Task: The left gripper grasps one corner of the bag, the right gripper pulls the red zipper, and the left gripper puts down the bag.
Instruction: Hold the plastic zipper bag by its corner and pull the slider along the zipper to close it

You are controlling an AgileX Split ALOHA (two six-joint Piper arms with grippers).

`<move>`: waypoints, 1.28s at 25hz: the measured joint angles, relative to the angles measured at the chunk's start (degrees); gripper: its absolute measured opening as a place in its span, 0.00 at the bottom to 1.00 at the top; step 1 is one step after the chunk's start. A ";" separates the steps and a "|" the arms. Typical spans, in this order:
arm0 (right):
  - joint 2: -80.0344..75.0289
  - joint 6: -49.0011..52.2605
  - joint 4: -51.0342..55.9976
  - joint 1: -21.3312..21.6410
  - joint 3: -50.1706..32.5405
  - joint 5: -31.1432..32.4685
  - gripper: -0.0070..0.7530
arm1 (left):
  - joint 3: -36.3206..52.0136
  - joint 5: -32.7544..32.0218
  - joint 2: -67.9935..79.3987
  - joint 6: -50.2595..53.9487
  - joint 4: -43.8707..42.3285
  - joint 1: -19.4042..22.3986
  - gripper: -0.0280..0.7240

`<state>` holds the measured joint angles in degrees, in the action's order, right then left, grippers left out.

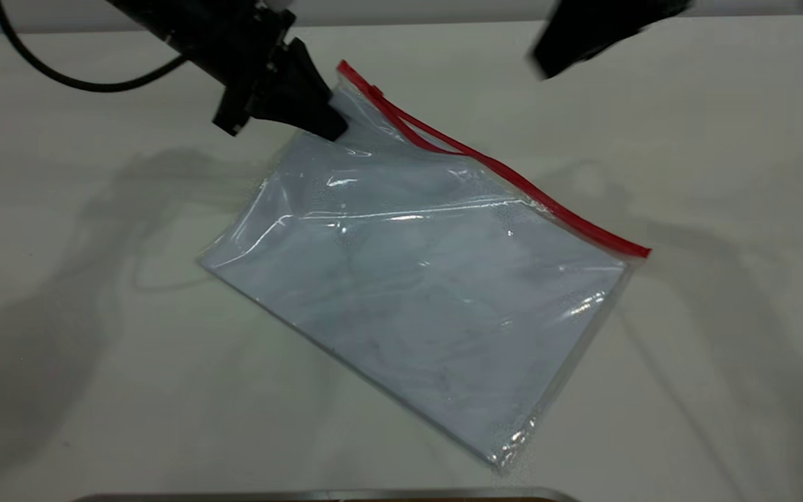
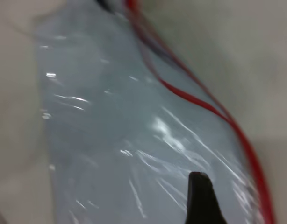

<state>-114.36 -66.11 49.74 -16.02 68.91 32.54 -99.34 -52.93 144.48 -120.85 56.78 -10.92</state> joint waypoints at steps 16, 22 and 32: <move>-17.13 -18.55 18.83 -1.75 15.01 10.11 0.67 | 0.00 1.42 0.00 -0.25 6.04 -3.32 0.11; -18.03 -18.57 20.49 -1.75 15.99 7.57 0.67 | 0.00 1.42 0.00 -0.26 8.95 -3.71 0.11; -18.03 -18.57 21.05 -1.75 15.99 6.74 0.18 | 0.00 1.42 0.00 -0.19 10.03 -3.76 0.11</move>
<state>-132.39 -84.68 70.80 -17.76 84.90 39.28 -99.34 -51.51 144.48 -121.03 66.81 -14.68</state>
